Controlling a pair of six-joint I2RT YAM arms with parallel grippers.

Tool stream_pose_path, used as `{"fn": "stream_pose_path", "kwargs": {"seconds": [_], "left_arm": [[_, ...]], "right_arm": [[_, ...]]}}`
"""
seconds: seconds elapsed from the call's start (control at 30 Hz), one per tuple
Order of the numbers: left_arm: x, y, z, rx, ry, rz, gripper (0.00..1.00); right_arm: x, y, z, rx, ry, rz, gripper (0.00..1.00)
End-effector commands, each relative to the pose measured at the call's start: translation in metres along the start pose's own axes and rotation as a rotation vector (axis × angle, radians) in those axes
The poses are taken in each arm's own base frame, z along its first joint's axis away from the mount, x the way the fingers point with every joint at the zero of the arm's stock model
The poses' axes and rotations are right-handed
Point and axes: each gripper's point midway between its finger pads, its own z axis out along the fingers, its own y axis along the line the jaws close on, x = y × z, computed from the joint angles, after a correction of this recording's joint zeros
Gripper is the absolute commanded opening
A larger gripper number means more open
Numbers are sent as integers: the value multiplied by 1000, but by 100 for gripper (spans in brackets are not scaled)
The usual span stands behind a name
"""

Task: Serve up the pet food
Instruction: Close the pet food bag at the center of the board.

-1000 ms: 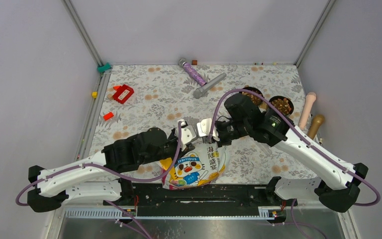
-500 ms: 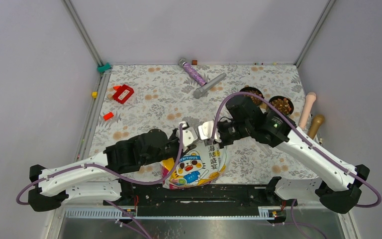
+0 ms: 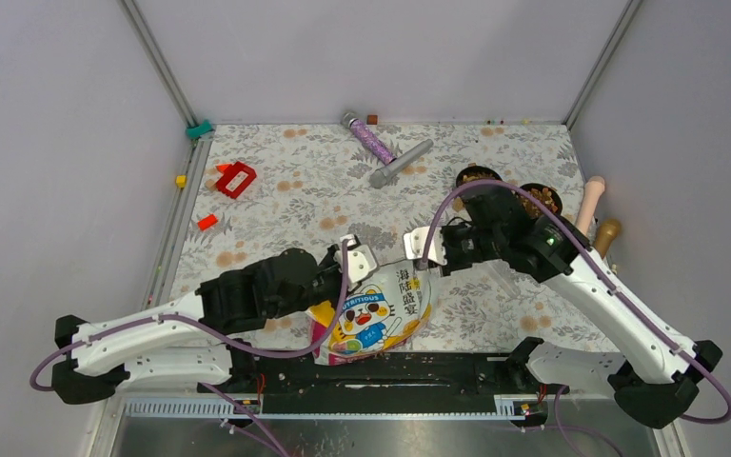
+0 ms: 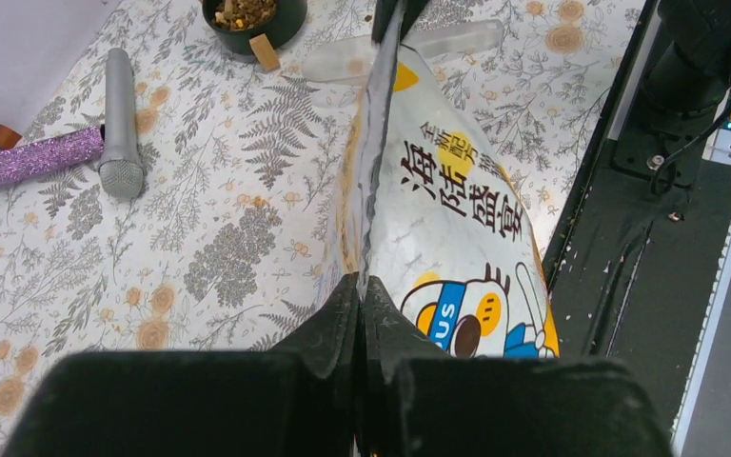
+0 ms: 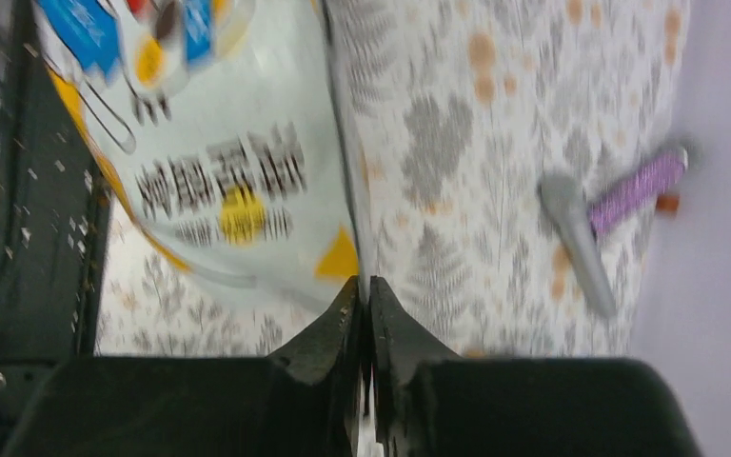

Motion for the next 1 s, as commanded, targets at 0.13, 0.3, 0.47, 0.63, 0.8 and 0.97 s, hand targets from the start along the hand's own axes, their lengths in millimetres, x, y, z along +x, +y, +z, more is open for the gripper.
{"fn": "stream_pose_path", "kwargs": {"seconds": [0.13,0.3,0.47,0.63,0.8,0.97], "left_arm": [[-60,12,-37,-18,-209,-26,0],[-59,9,-35,-1,-199,-20,0],[-62,5,-31,21,-173,-36,21],[-68,-2,-33,59,-183,-50,49],[-76,-1,-41,66,-214,-66,75],[-91,15,-55,-13,-272,-132,99]], "right_arm": [[115,7,-57,66,523,139,0],[101,2,-56,86,448,126,0],[84,-22,-52,220,338,97,21],[74,-24,-52,261,270,53,50],[61,-25,-50,307,175,-9,87],[48,-21,-57,347,104,-38,99]]}}
